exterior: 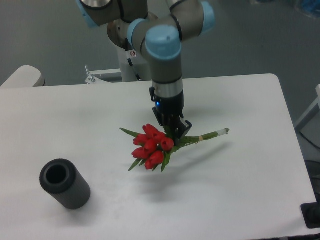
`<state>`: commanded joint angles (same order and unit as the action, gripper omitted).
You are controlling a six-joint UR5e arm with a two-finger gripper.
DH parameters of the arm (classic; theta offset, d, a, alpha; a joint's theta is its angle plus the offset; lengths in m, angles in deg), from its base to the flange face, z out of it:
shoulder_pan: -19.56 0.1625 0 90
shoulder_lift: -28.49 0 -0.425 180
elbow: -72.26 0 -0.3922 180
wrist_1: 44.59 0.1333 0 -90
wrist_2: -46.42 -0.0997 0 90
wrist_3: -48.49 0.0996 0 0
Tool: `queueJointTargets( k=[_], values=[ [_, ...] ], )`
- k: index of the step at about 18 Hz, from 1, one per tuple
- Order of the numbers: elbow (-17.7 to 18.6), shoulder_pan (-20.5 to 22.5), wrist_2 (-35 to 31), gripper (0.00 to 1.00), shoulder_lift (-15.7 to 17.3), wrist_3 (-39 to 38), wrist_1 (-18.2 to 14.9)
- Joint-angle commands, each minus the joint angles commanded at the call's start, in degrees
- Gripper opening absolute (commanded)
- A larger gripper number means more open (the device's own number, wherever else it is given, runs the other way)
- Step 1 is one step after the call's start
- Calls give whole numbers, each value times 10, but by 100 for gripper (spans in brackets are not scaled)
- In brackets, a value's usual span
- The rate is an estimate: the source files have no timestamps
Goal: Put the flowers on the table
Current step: 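Lower the held tulip bouquet onto the table beside the grey vase, then open the gripper and lift it away from the tulip stems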
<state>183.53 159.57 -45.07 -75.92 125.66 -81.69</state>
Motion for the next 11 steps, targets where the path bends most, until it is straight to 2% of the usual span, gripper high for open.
queueJointTargets(
  k=[5,11],
  values=[
    [-16,-1,-53,32,-43,6,-1],
    [-34,-25,-96,32,-85,5,2]
  ],
)
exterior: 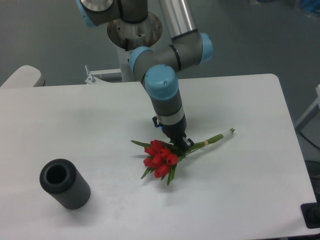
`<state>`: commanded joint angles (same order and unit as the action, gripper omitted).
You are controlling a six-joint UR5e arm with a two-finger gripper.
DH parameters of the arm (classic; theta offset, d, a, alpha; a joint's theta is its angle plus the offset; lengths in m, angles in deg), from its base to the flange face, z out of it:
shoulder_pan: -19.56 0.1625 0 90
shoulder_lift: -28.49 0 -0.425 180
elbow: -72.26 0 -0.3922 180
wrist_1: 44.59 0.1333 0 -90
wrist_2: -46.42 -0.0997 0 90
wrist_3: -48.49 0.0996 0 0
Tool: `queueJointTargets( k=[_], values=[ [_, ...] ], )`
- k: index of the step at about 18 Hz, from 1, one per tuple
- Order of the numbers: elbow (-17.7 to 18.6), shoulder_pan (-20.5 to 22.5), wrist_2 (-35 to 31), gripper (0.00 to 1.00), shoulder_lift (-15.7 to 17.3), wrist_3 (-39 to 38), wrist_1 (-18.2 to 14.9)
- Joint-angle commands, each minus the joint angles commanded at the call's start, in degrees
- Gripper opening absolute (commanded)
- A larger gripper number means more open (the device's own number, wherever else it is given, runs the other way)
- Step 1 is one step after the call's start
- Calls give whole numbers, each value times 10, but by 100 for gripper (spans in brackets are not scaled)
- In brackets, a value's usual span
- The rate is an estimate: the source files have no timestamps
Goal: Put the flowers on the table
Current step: 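Open the gripper and lift it away from the tulip stems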
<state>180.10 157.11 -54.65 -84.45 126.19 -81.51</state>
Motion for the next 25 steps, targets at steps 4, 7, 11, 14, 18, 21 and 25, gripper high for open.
queueJointTargets(
  k=[4,7,11,14,18,21,25],
  values=[
    [-16,-3,0,35,-19,1,0],
    [-26,-4,0,65,-21,1,1],
    [-53,-4,2,100,-20,-1,2],
    [-77,-4,1,100,-20,-8,1],
    [-134,-4,20,100,-26,-8,1],
    [-196,-4,52,100,-40,-8,-2],
    [-254,-4,65,100,-43,1,-38]
  ],
)
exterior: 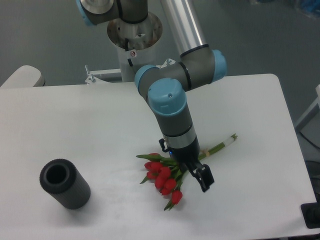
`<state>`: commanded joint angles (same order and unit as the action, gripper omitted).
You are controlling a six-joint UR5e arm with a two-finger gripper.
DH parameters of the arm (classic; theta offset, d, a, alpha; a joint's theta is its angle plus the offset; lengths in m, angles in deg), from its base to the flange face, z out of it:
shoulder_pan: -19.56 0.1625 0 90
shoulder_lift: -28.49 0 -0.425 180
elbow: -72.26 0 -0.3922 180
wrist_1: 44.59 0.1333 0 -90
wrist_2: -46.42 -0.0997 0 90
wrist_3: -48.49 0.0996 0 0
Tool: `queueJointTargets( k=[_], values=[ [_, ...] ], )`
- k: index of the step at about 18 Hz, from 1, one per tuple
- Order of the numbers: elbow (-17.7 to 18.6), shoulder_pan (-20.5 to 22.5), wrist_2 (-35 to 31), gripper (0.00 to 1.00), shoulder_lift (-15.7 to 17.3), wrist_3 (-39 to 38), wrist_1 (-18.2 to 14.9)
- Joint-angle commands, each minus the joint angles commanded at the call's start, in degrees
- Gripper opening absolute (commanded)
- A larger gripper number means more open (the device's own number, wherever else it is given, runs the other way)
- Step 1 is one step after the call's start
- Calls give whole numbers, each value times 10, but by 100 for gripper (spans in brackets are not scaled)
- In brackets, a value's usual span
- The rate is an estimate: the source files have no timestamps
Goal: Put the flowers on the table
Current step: 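Open the gripper and lift it away from the tulip stems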
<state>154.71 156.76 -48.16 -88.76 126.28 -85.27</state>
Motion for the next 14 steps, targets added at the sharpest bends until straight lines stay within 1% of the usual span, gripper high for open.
queueJointTargets(
  k=[2,4,7,10,12,14],
  values=[
    [-27,7,4,100,3,2,-45],
    [-43,17,5,100,8,31,-83],
    [-42,52,25,100,24,107,-107],
    [-36,105,75,100,45,192,-150],
    [-34,131,82,100,50,251,-165],
    [-26,150,83,100,66,280,-179]
  ],
)
